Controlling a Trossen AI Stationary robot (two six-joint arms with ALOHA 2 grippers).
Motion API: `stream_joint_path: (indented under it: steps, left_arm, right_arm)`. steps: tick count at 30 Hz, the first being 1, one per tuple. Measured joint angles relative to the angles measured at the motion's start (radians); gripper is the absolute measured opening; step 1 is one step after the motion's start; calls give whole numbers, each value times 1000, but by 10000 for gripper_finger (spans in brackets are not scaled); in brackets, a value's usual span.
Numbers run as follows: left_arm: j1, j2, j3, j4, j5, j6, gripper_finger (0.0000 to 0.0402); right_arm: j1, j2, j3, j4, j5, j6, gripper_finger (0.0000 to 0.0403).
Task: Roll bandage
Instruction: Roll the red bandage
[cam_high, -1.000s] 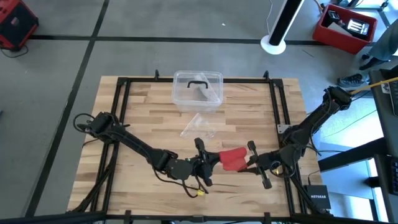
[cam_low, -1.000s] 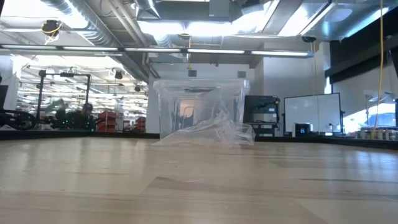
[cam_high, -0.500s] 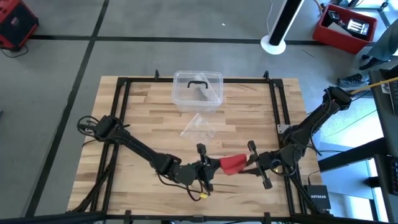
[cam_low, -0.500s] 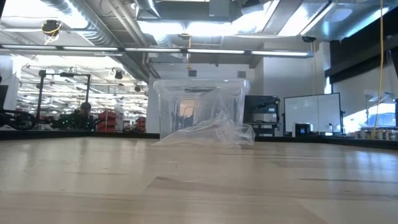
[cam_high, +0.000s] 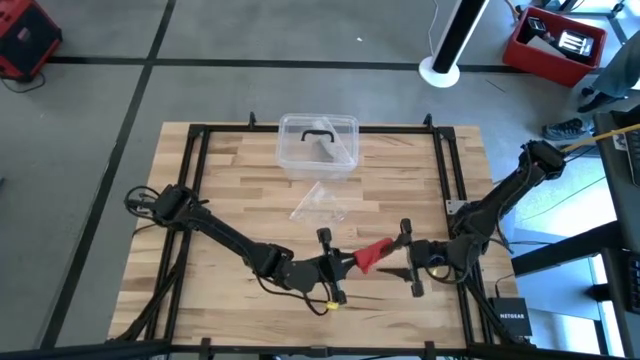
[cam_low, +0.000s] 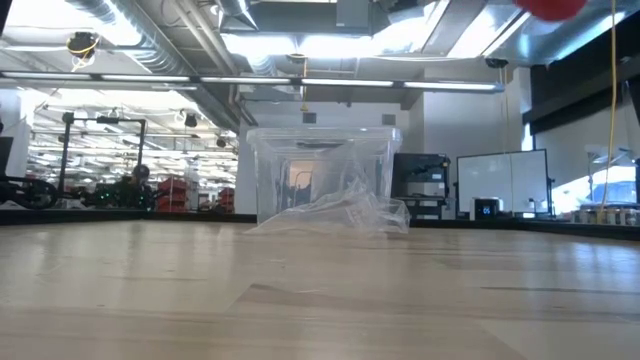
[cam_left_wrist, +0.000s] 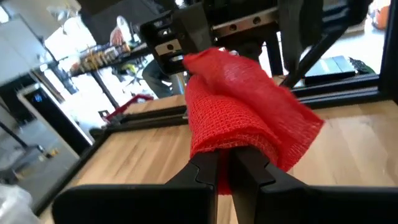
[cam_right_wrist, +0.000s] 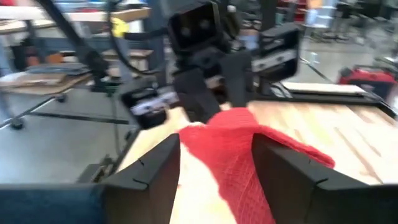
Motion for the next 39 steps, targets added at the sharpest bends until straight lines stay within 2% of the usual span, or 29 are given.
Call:
stream_joint_path:
  steps: [9, 13, 17, 28, 32, 39]
  left_arm:
    - [14, 6, -1, -79, 11, -281, 13]
    - [16, 43, 1, -35, 13, -321, 13]
    - [18, 88, 1, 19, 9, -339, 13]
    - [32, 253, 0, 67, 16, -623, 13]
    - [31, 321, 0, 96, 23, -647, 13]
    - [28, 386, 0, 84, 24, -684, 15]
  right_arm:
    - [-41, 71, 2, -23, 109, 71, 188]
    - [-52, 72, 1, -49, 173, 163, 178]
    - [-90, 88, 0, -118, 129, 267, 173]
    - [-114, 283, 0, -267, 80, 498, 172]
    - [-114, 402, 0, -257, 43, 547, 172]
    - [-113, 583, 4, -161, 41, 608, 172]
